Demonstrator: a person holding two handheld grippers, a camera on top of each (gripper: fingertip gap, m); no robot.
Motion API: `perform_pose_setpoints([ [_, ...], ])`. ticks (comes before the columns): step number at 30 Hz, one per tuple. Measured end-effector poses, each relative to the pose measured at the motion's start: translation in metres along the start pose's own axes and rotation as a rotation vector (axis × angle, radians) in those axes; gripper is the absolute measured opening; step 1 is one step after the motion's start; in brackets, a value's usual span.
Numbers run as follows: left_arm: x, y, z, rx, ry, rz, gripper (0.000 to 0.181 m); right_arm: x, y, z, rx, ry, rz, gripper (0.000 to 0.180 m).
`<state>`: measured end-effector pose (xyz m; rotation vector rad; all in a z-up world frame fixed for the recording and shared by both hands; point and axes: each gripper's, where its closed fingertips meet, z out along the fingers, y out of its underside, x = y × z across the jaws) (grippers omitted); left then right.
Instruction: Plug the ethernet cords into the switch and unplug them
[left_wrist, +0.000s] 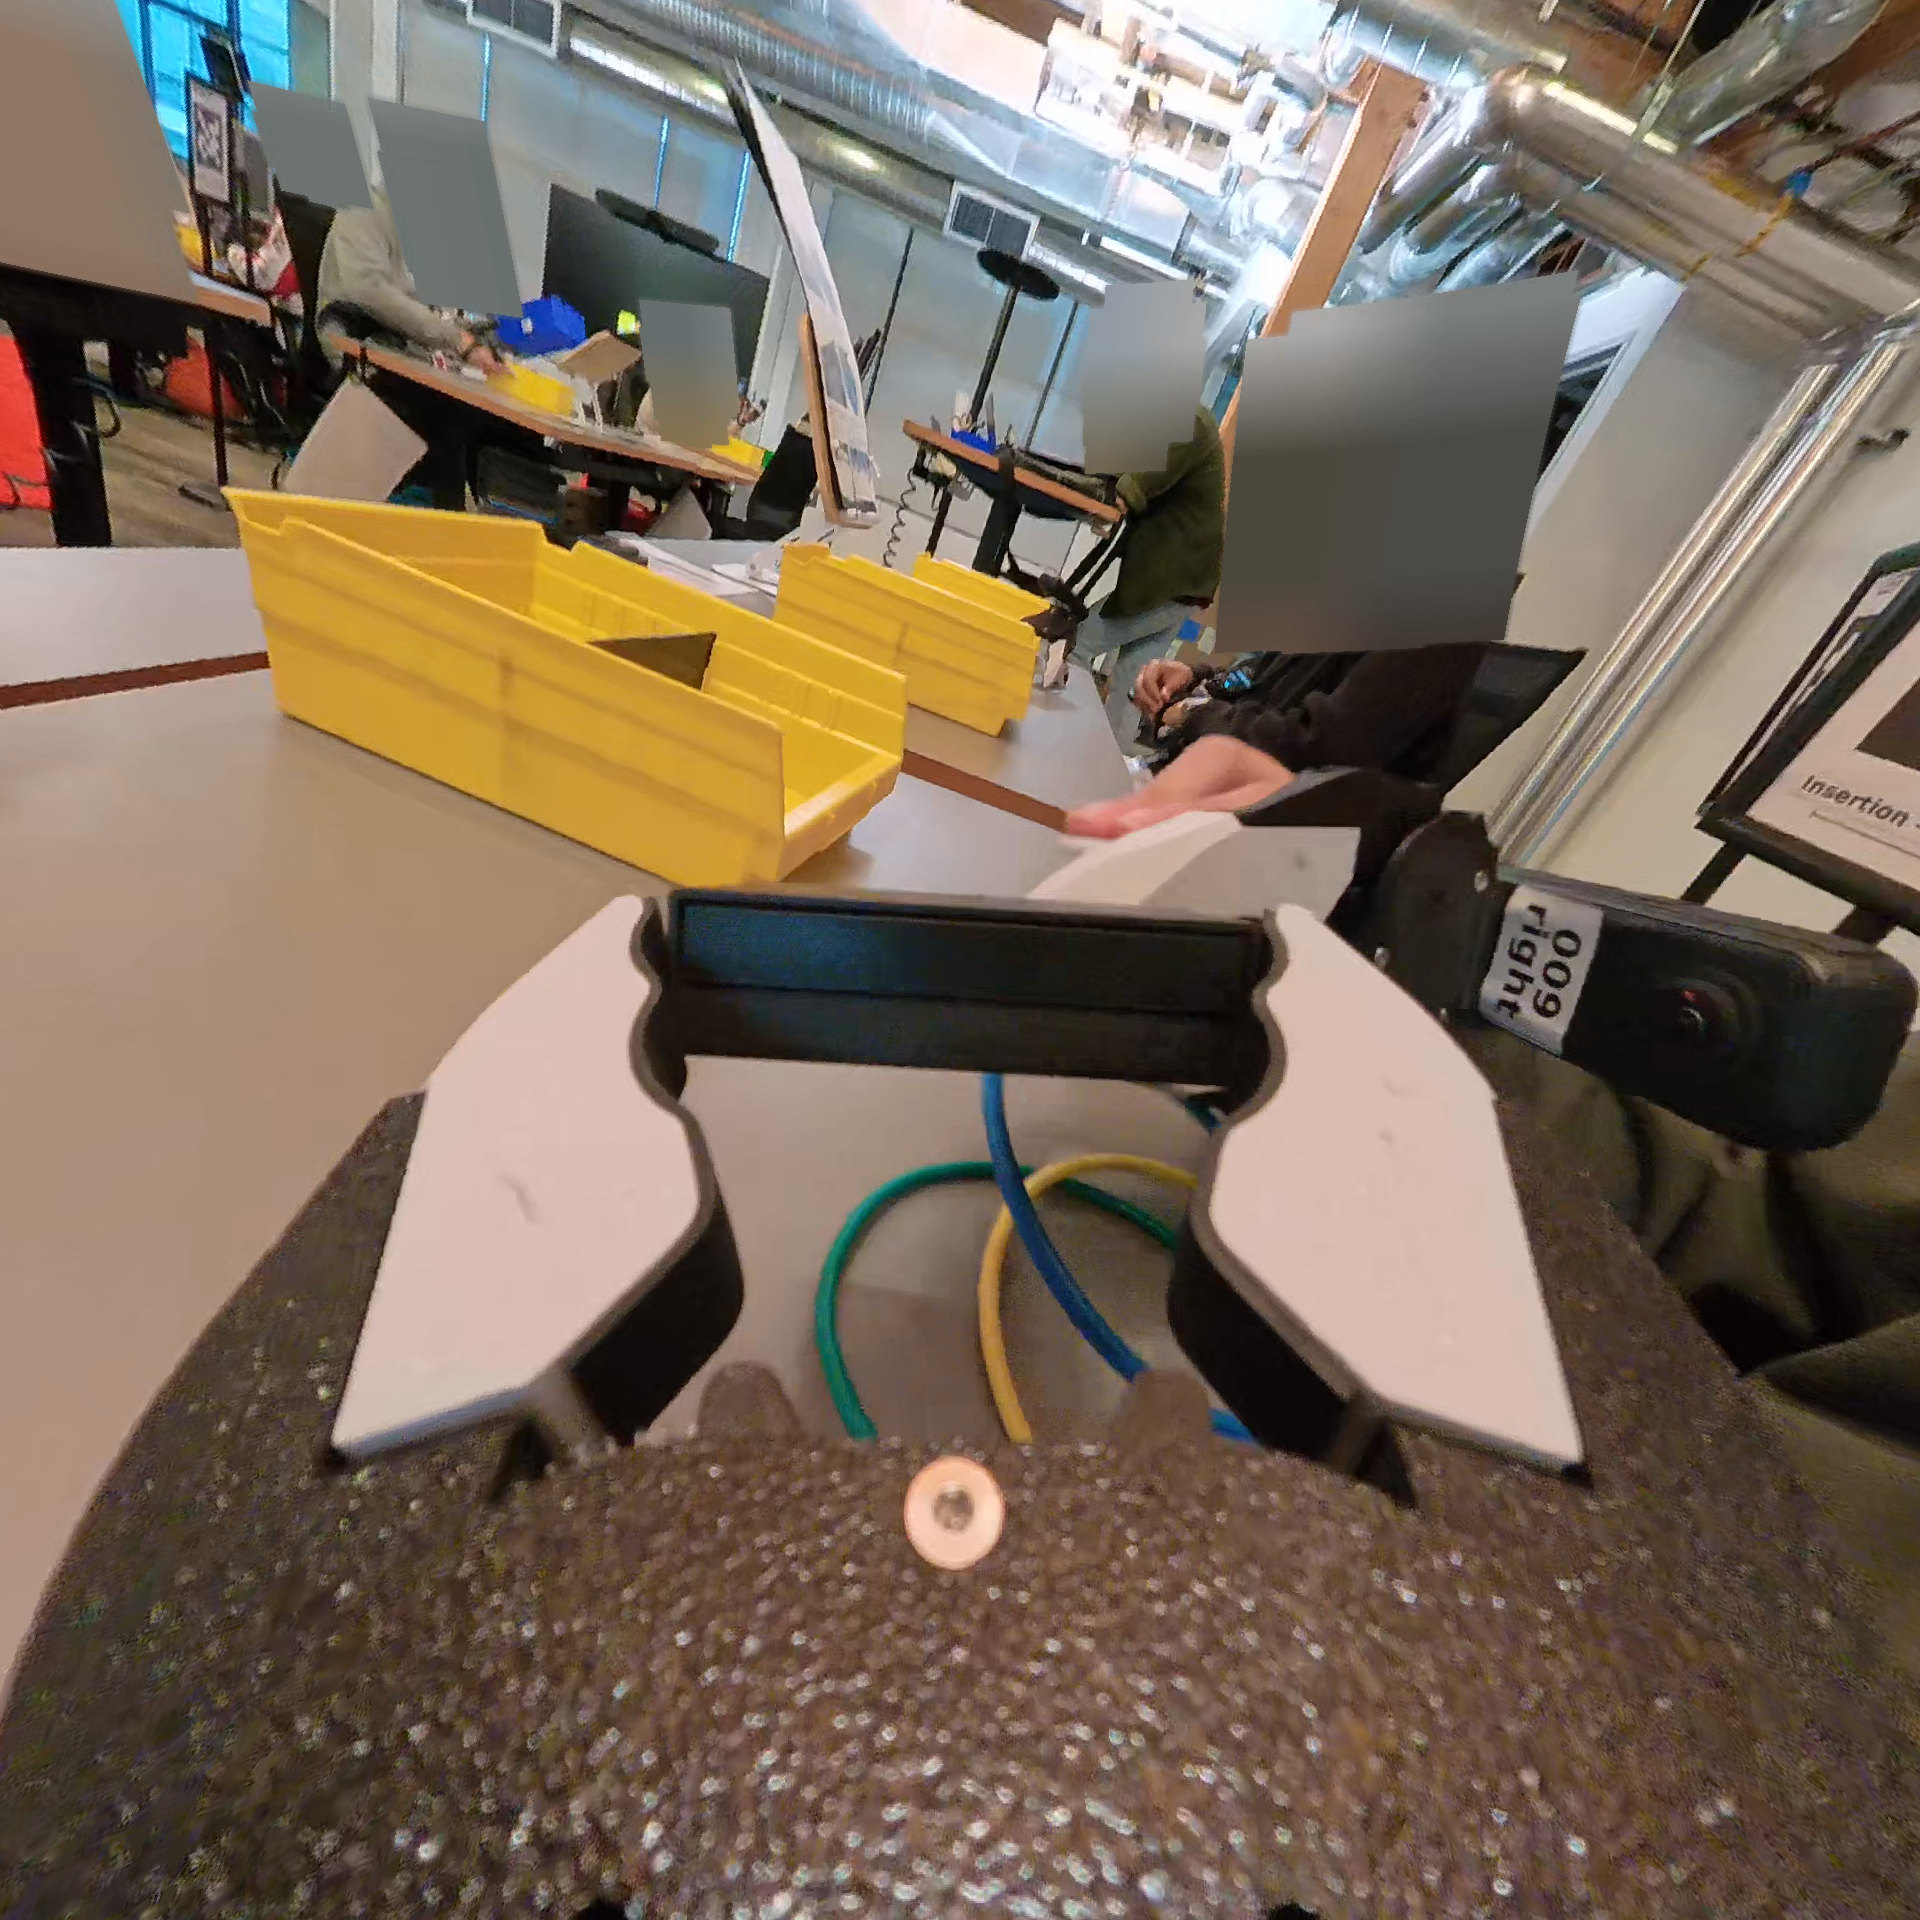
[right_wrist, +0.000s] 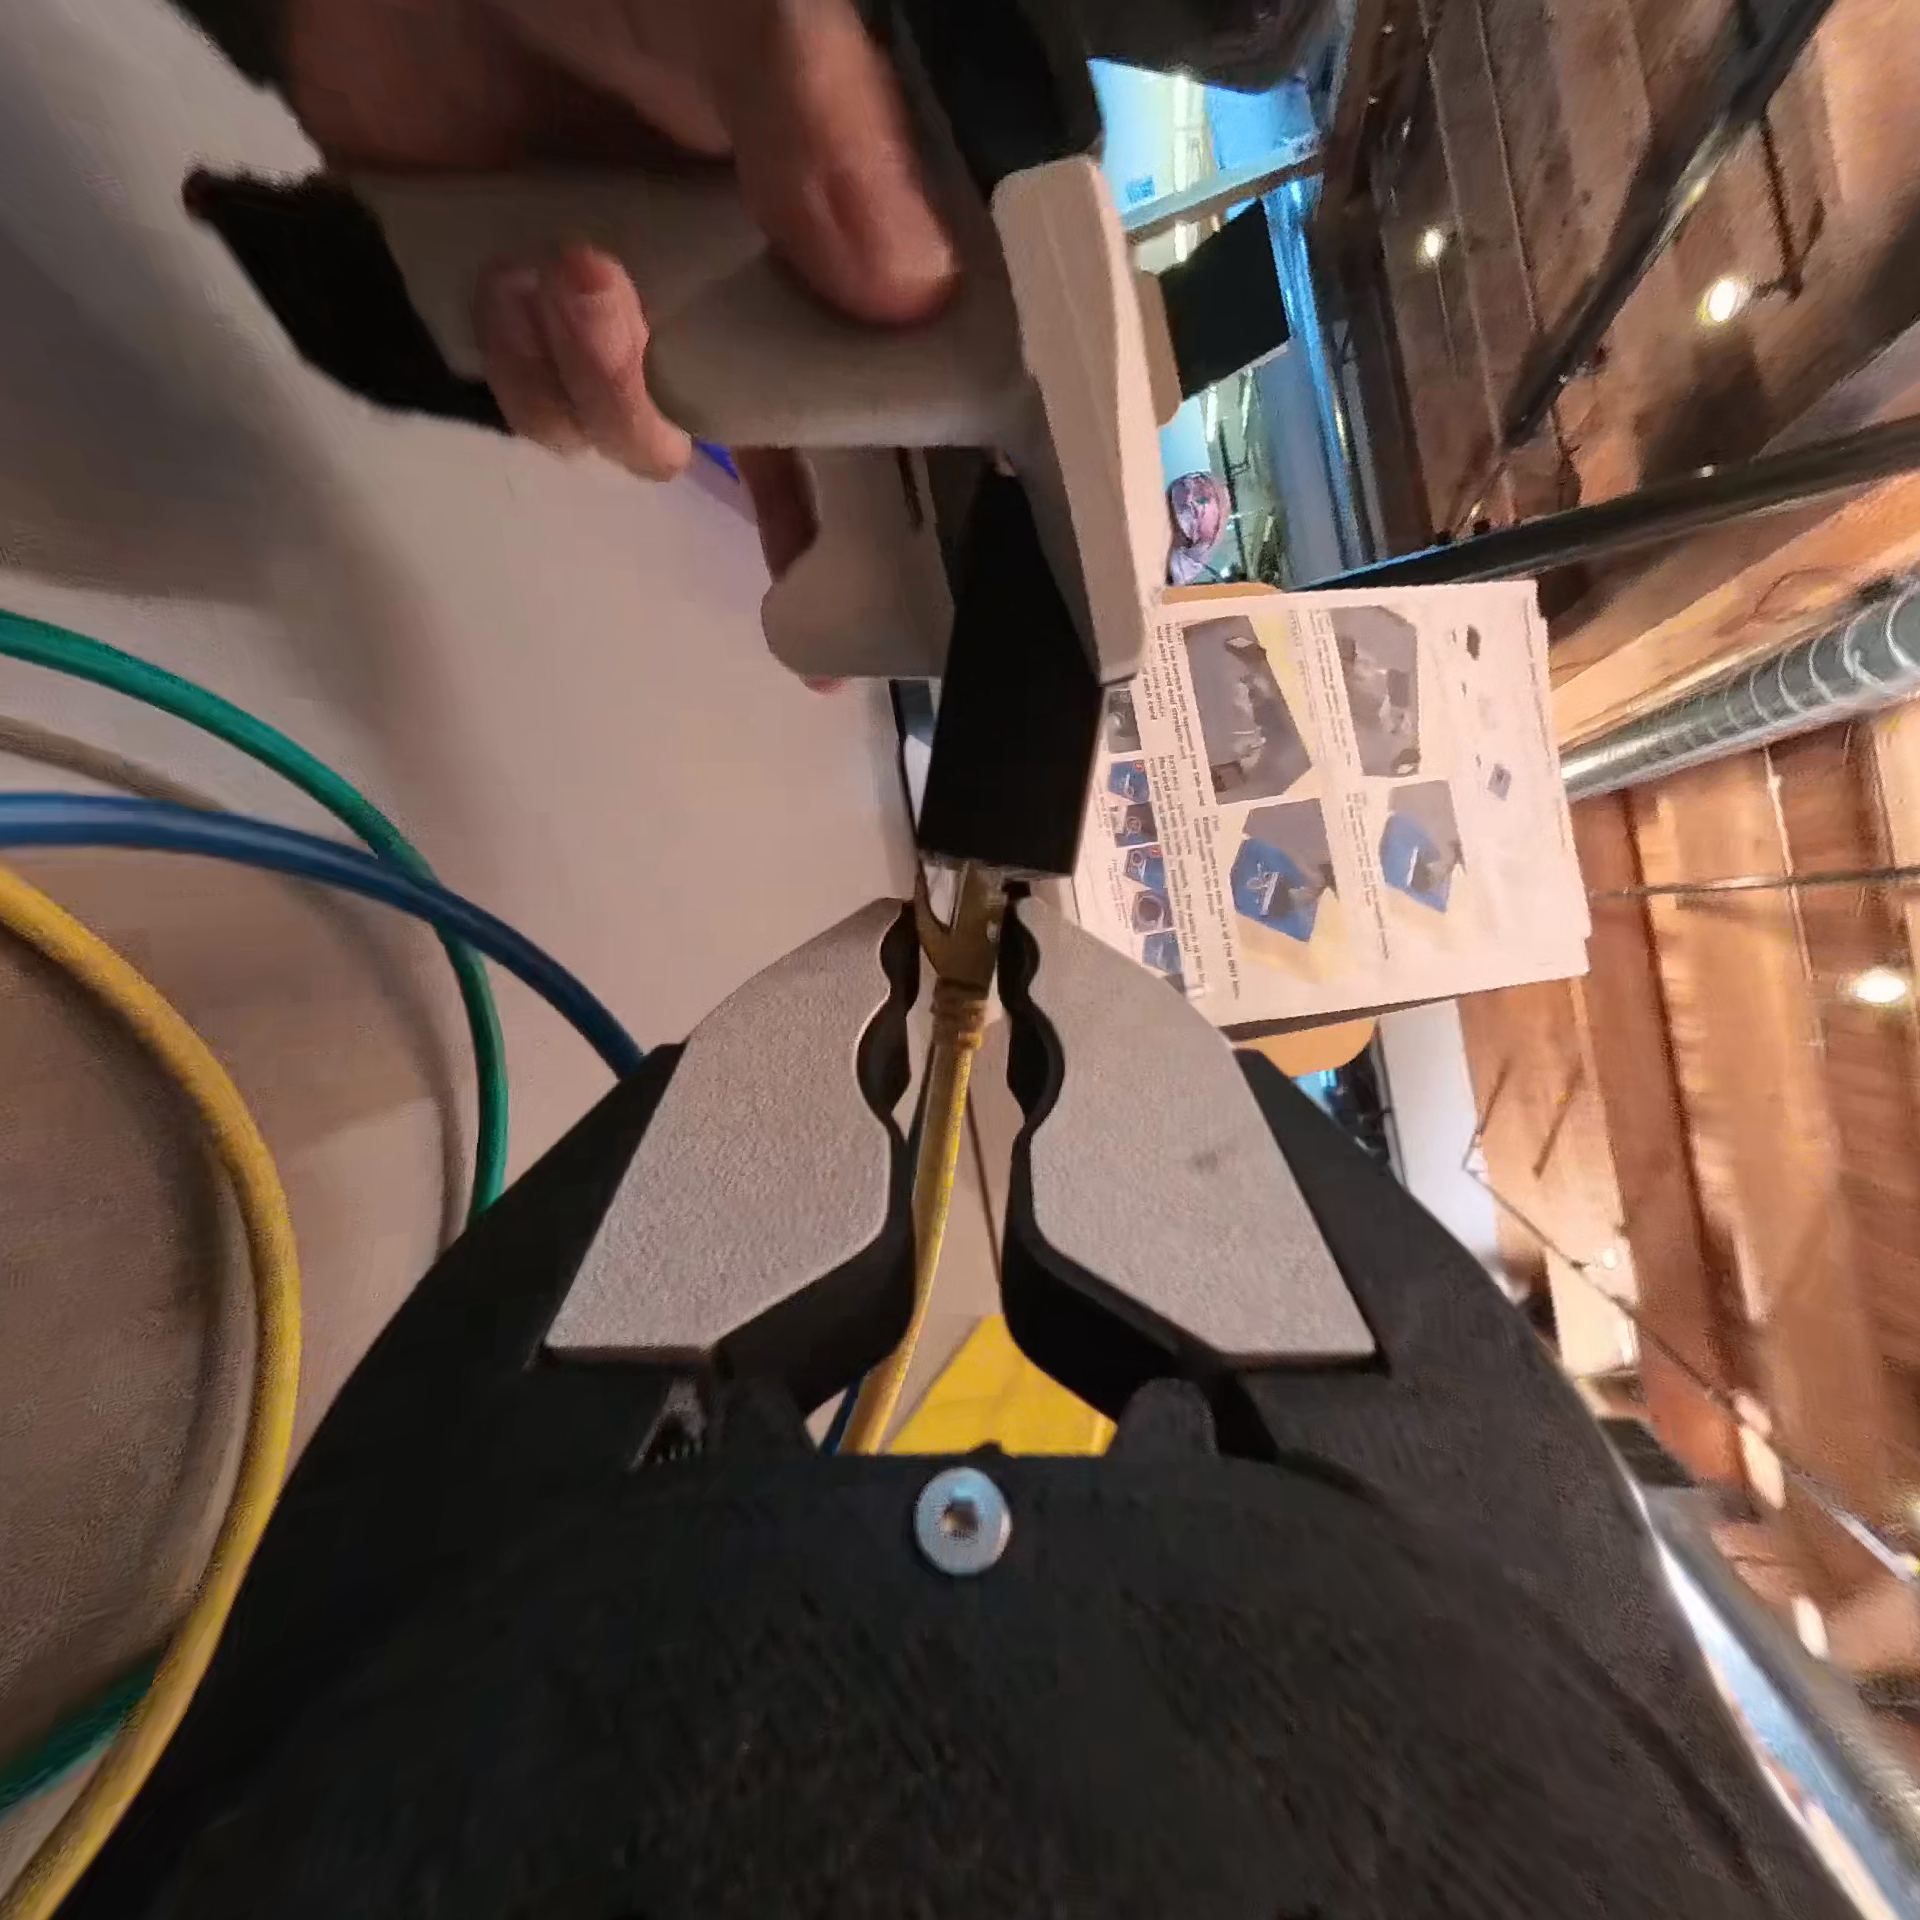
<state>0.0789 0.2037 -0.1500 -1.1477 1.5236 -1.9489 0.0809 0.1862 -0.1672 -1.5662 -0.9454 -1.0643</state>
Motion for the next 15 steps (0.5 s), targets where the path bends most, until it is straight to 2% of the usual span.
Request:
perform_pose_setpoints([
  [2, 0.003, -0.003, -0.003, -0.018, 0.009, -0.065, 0.104, 0.011, 0.001, -0.001, -0.009, 0.023, -0.078, 0.014],
  [3, 0.002, -0.003, -0.004, -0.03, 0.007, -0.14, 0.103, 0.02, 0.004, -0.002, -0.035, 0.074, -0.162, 0.014],
  [5, -0.001, 0.0, -0.008, -0.068, 0.025, -0.348, 0.104, 0.024, 0.013, -0.003, -0.083, 0.064, -0.294, 0.014],
  [6, 0.001, 0.002, -0.01, -0.08, 0.063, -0.472, 0.098, 0.024, 0.016, -0.003, -0.084, 0.066, -0.318, 0.014],
  [9, 0.019, 0.006, -0.009, -0.093, 0.275, -0.804, 0.056, 0.018, 0.016, -0.003, -0.073, 0.062, -0.442, 0.014],
  [12, 0.02, 0.009, 0.001, -0.03, 0.356, -0.96, 0.041, 0.01, 0.009, 0.0, -0.053, 0.058, -0.518, 0.014],
  [15, 0.01, 0.012, 0.008, 0.024, 0.31, -0.991, 0.034, 0.008, 0.017, 0.001, -0.075, 0.048, -0.519, 0.014],
])
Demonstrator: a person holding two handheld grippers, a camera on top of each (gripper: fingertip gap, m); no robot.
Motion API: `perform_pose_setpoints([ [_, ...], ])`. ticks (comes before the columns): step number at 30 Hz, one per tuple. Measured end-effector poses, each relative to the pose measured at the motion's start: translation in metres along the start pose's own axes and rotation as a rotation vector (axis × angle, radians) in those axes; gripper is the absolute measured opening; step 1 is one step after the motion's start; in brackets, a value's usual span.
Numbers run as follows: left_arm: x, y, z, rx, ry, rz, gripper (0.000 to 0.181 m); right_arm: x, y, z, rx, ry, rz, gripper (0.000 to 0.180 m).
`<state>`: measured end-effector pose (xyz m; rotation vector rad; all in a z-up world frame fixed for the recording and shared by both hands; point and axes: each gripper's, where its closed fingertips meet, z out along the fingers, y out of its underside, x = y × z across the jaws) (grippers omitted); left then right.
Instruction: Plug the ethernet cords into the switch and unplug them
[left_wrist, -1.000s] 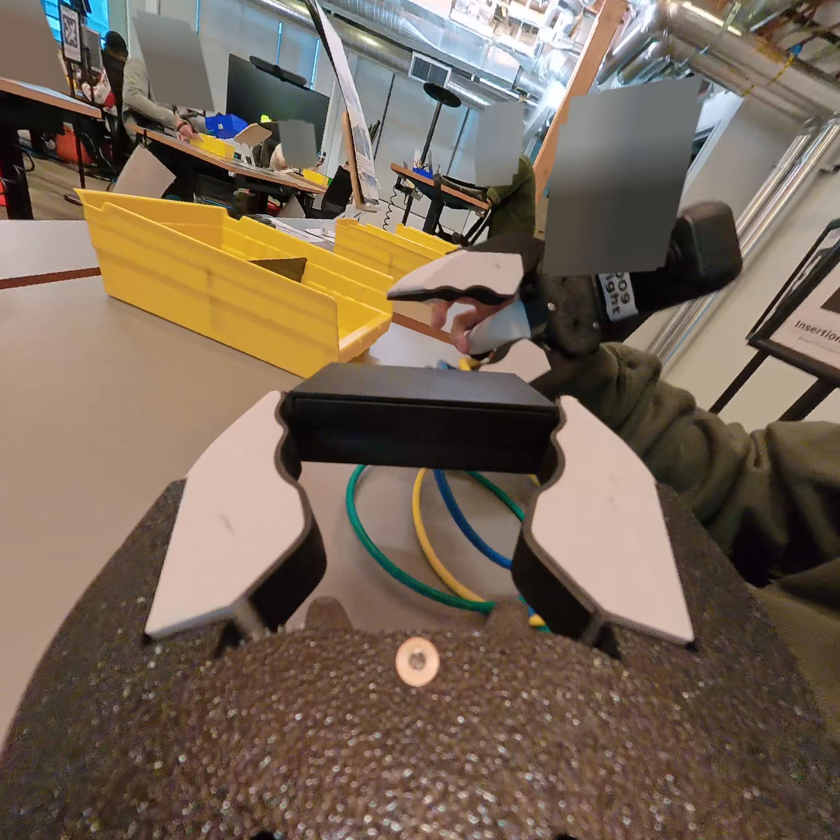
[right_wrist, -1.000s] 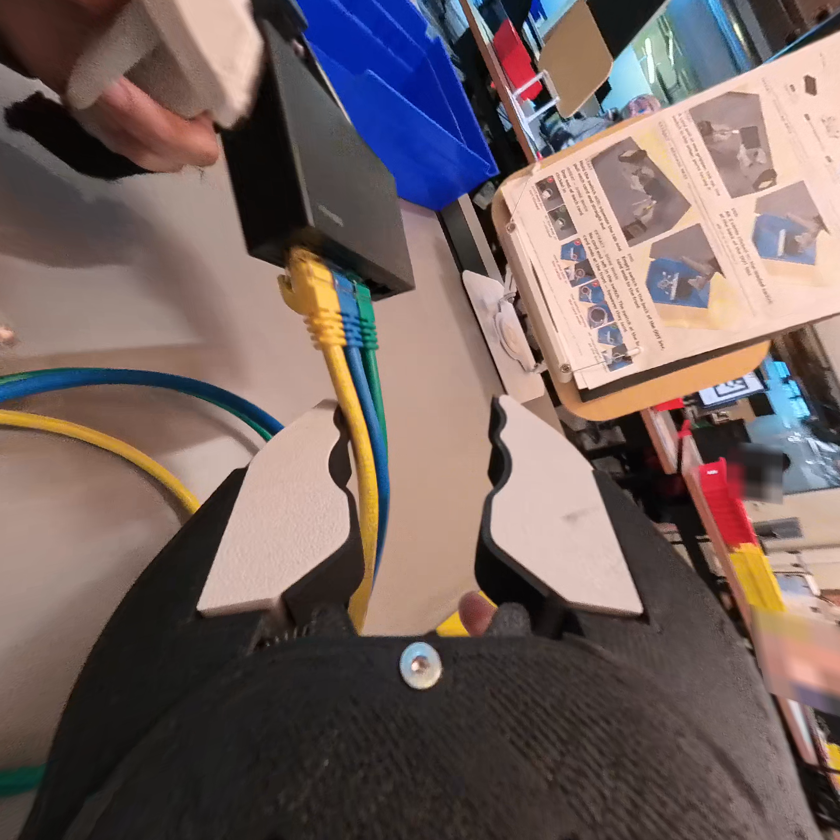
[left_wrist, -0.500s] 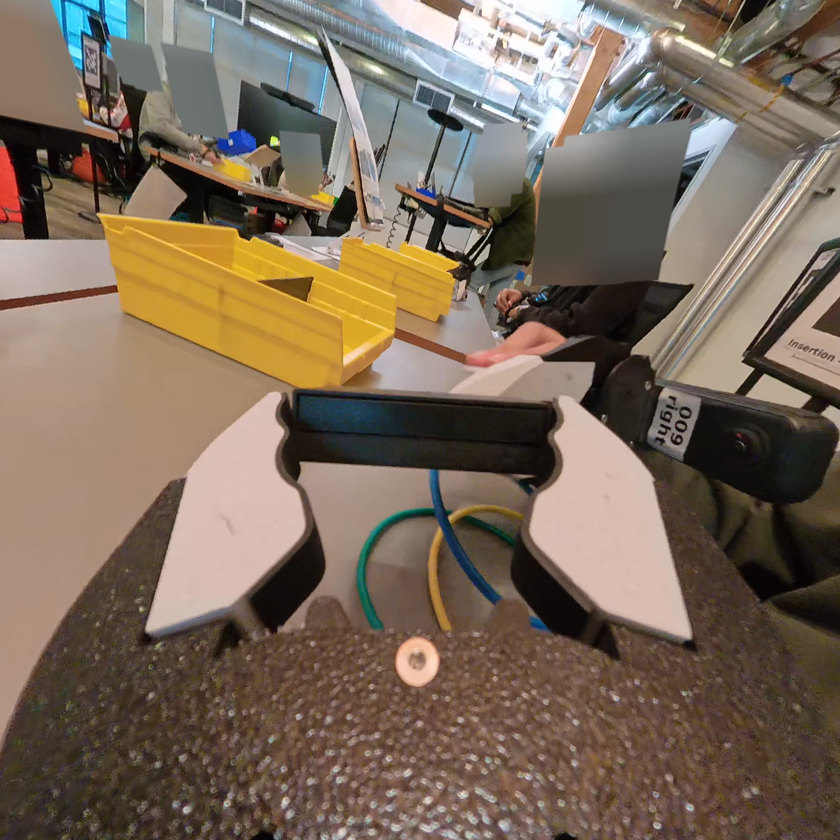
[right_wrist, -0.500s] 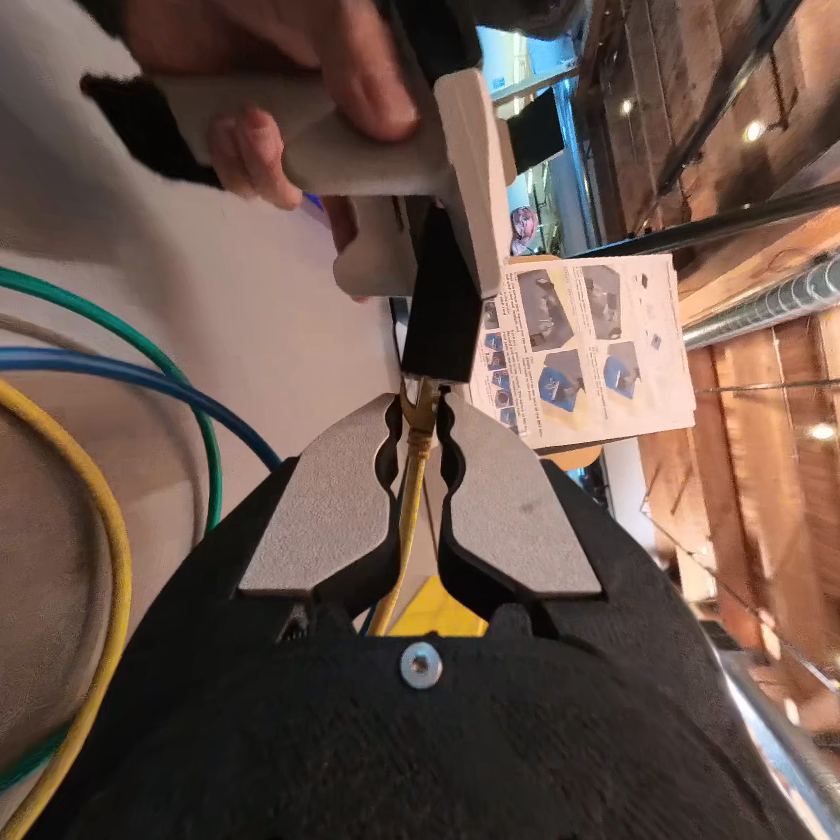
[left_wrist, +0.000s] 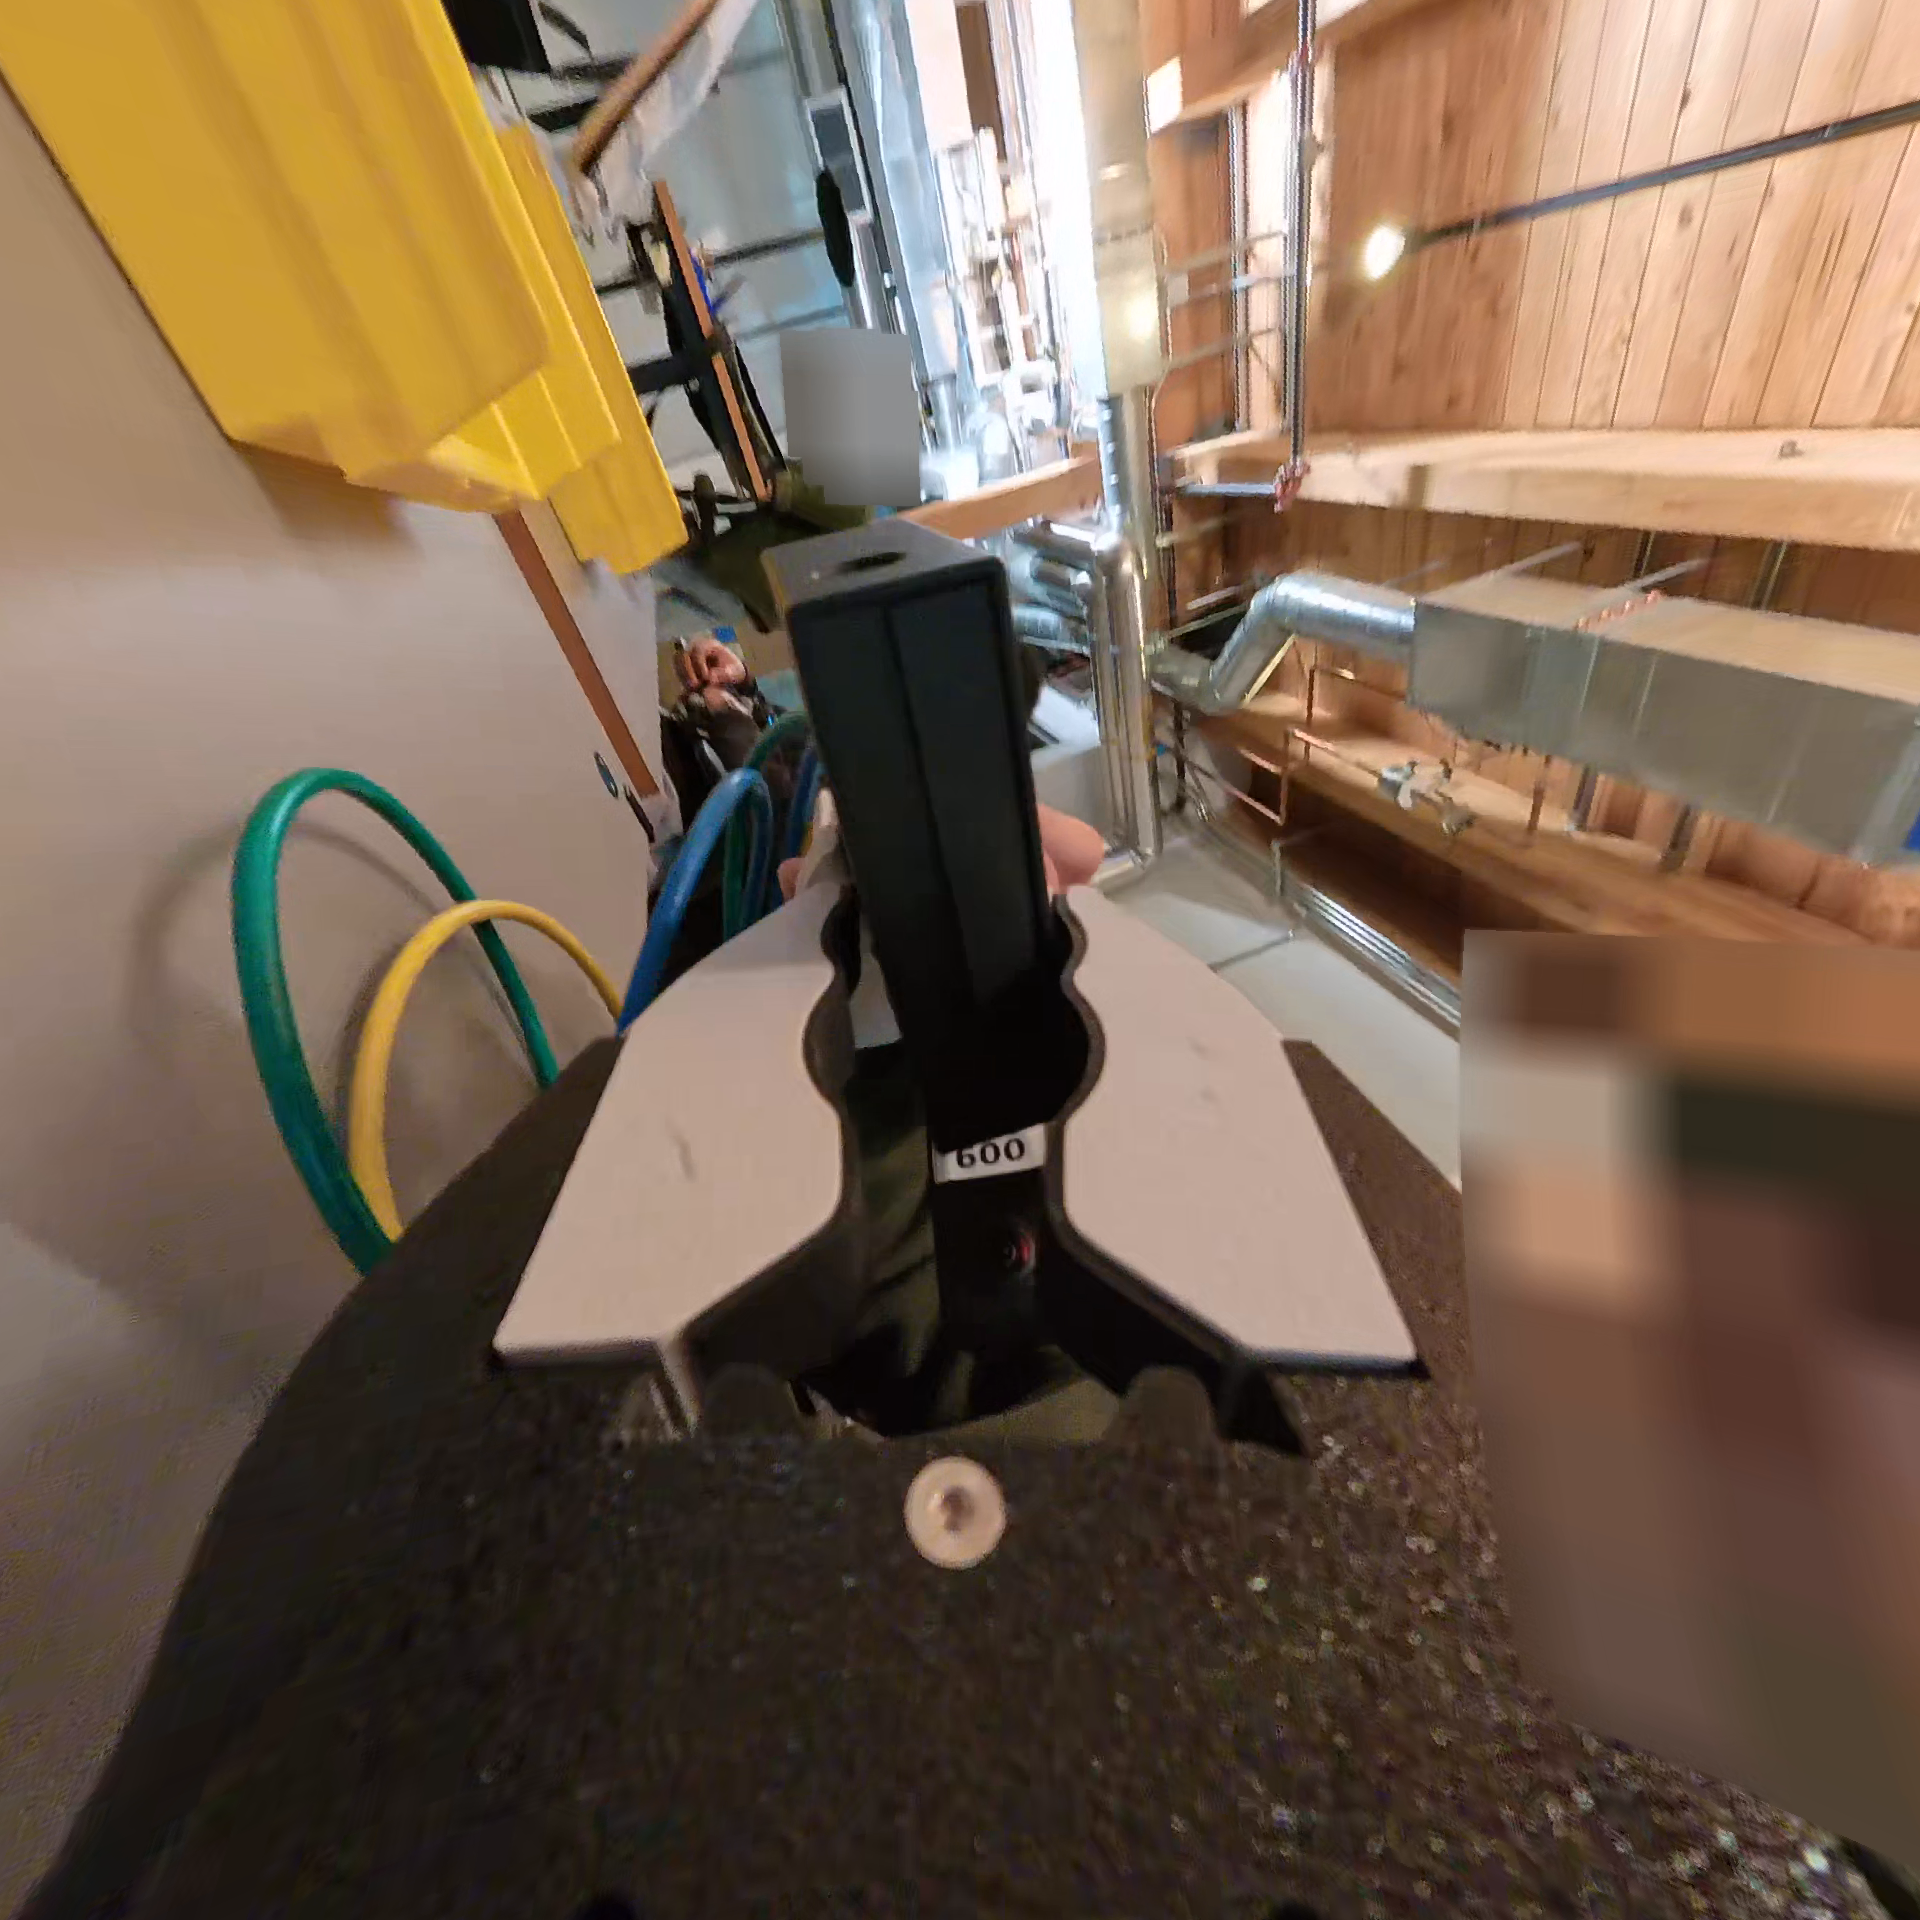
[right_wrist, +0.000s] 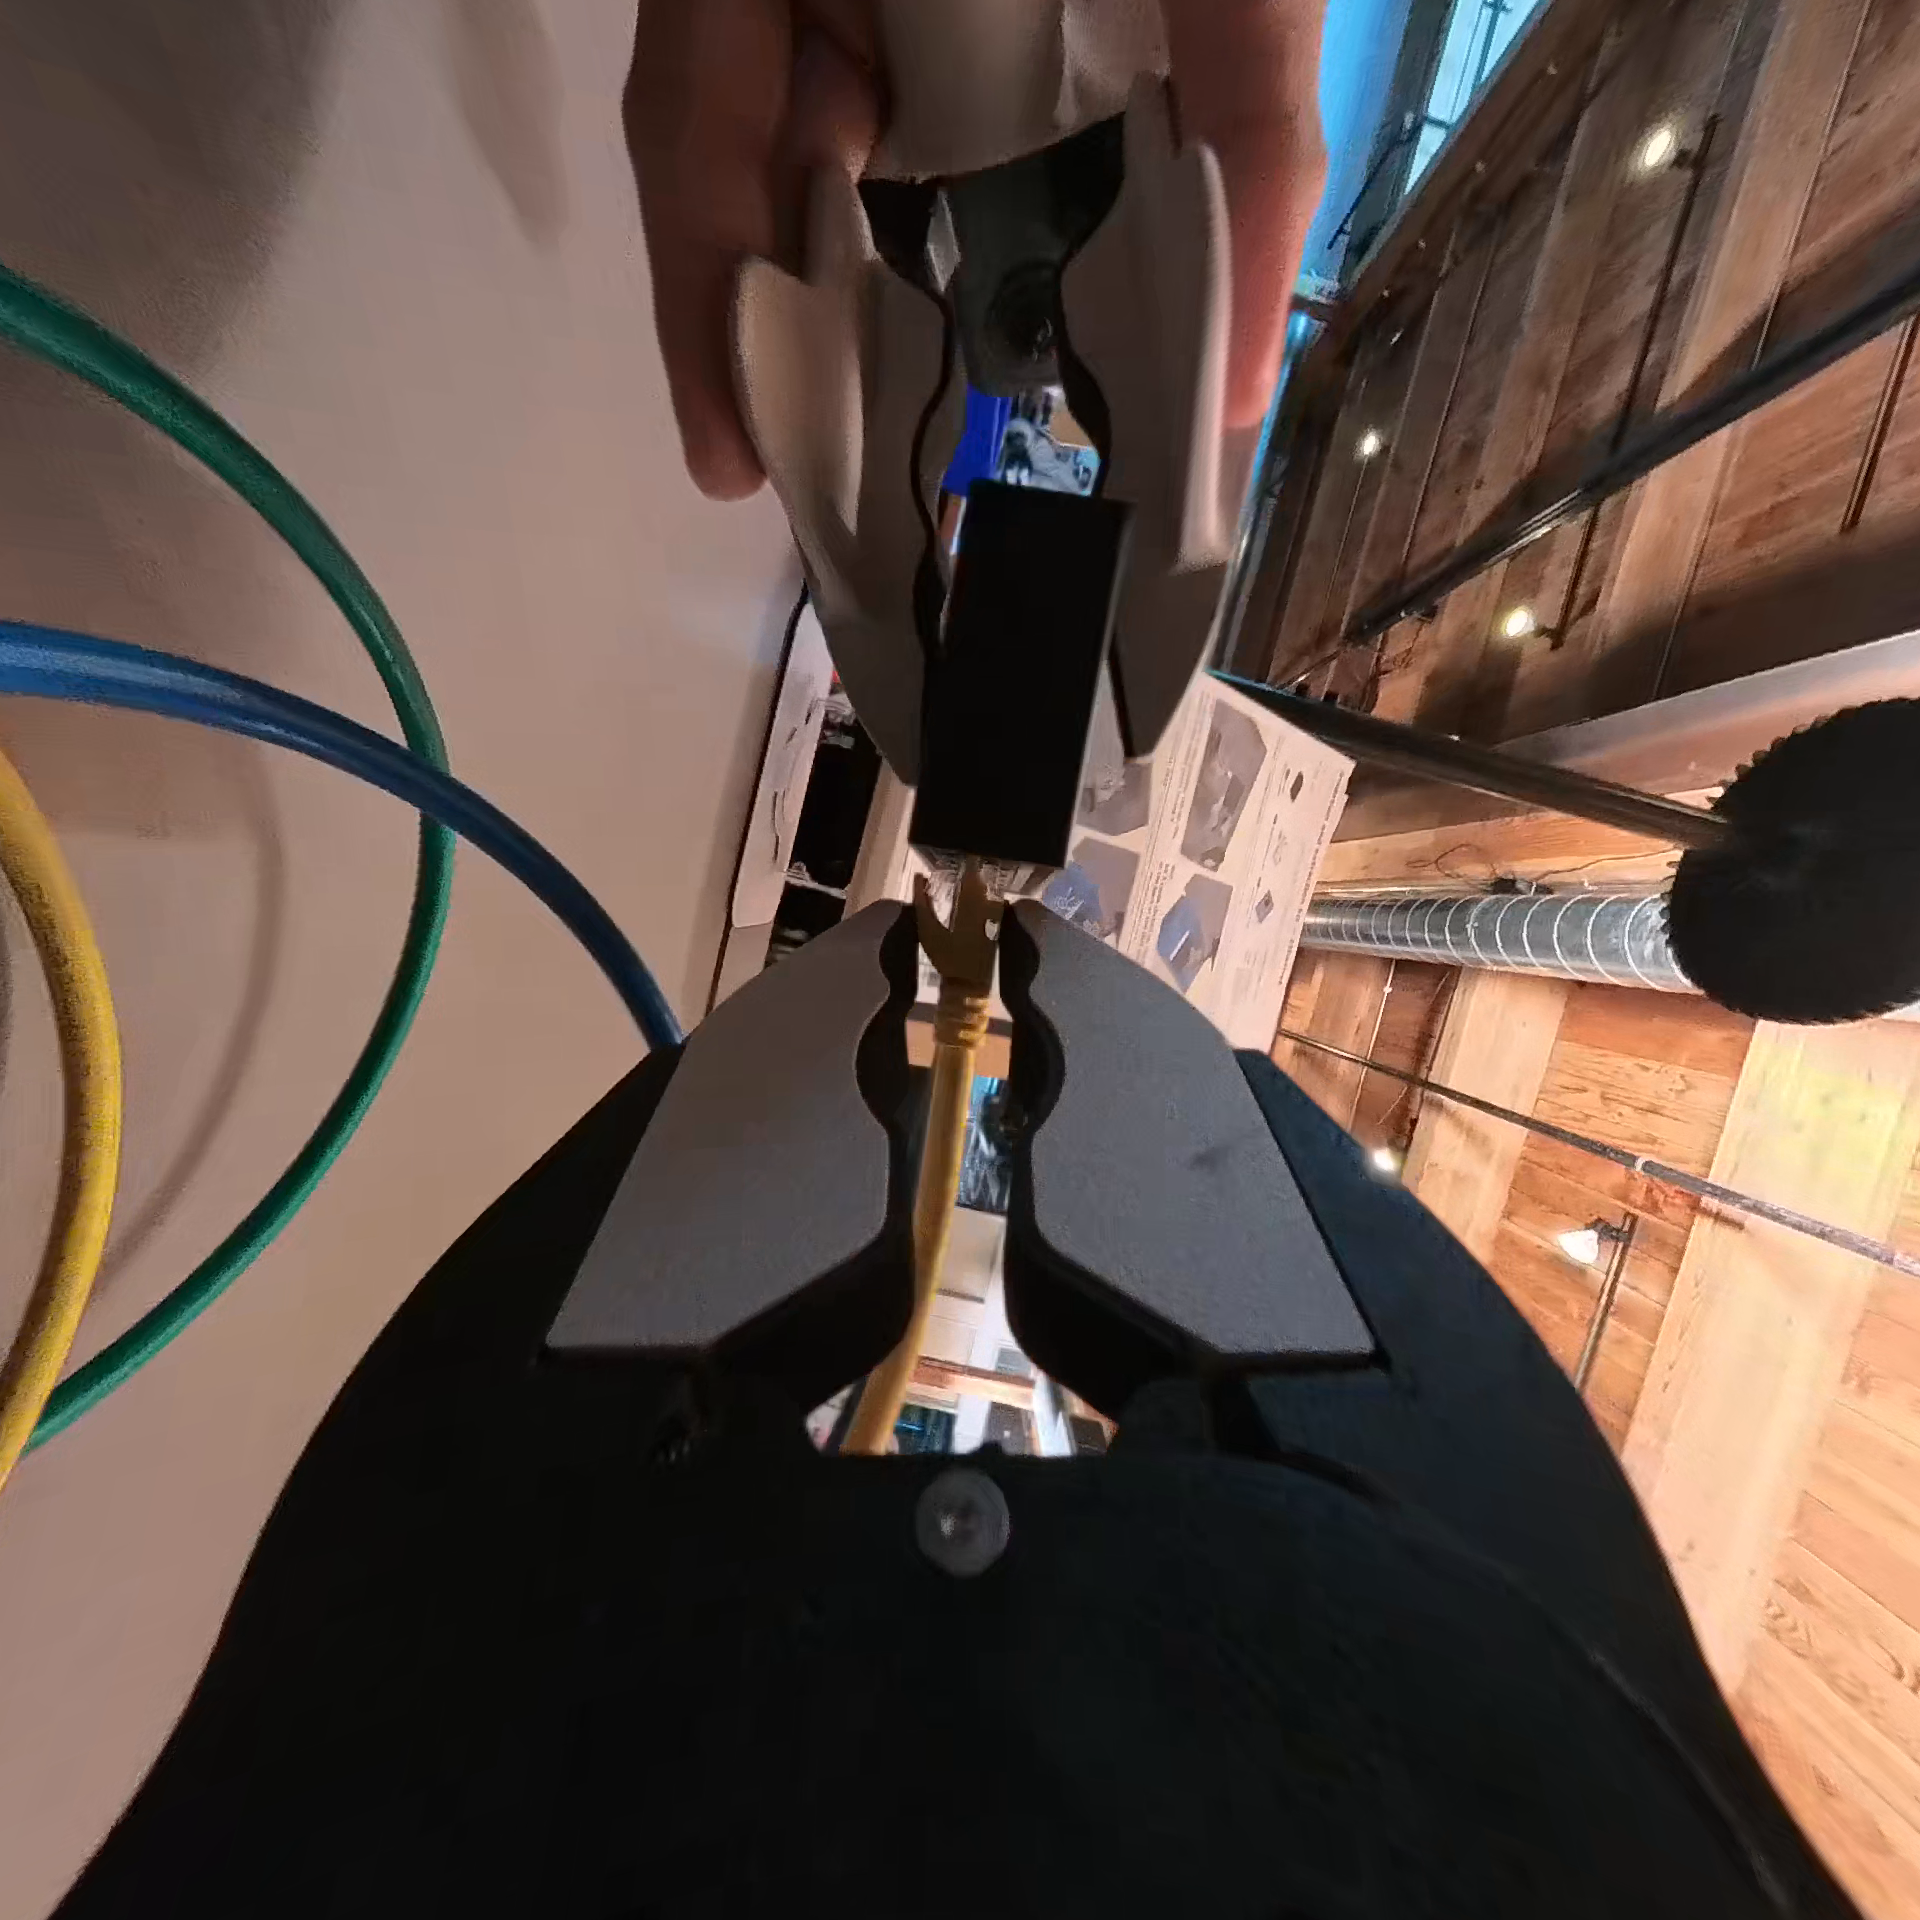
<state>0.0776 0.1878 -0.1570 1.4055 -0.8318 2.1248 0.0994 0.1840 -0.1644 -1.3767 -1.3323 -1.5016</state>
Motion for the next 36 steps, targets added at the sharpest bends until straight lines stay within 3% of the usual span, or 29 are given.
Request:
perform_pose_setpoints([
  [3, -0.004, -0.003, 0.005, 0.03, -0.007, 0.066, 0.029, 0.0, 0.006, -0.002, 0.034, -0.002, 0.126, 0.022],
  [7, -0.014, -0.02, 0.003, 0.162, -0.005, 0.009, 0.027, 0.016, 0.032, -0.015, -0.044, 0.034, 0.614, 0.06],
  [12, -0.028, -0.031, 0.001, 0.32, -0.026, -0.045, 0.027, 0.026, 0.027, -0.046, -0.05, 0.051, 1.702, 0.033],
  [14, -0.034, -0.033, 0.0, 0.378, -0.03, -0.072, 0.027, 0.027, 0.0, -0.048, 0.193, -0.01, 2.218, 0.03],
  [16, -0.037, -0.032, 0.002, 0.405, -0.029, -0.08, 0.027, 0.013, -0.015, -0.04, 0.302, -0.076, 2.529, 0.026],
  [19, -0.035, -0.026, 0.006, 0.414, -0.025, -0.075, 0.027, -0.032, 0.003, -0.019, 0.125, -0.029, 2.705, 0.037],
  [22, -0.034, -0.023, 0.007, 0.426, -0.048, -0.046, 0.027, -0.038, 0.022, -0.016, 0.194, 0.082, 2.819, 0.028],
  [26, -0.032, -0.023, 0.006, 0.438, -0.055, -0.021, 0.027, -0.039, 0.014, -0.003, 0.228, 0.002, 2.875, 0.035],
  [32, -0.032, -0.025, -0.002, 0.462, -0.077, 0.016, 0.027, -0.034, 0.011, 0.007, 0.354, 0.037, 2.912, 0.018],
  [36, -0.039, -0.028, -0.008, 0.482, -0.09, -0.002, 0.027, -0.032, 0.013, 0.011, 0.361, 0.083, 2.92, 0.021],
])
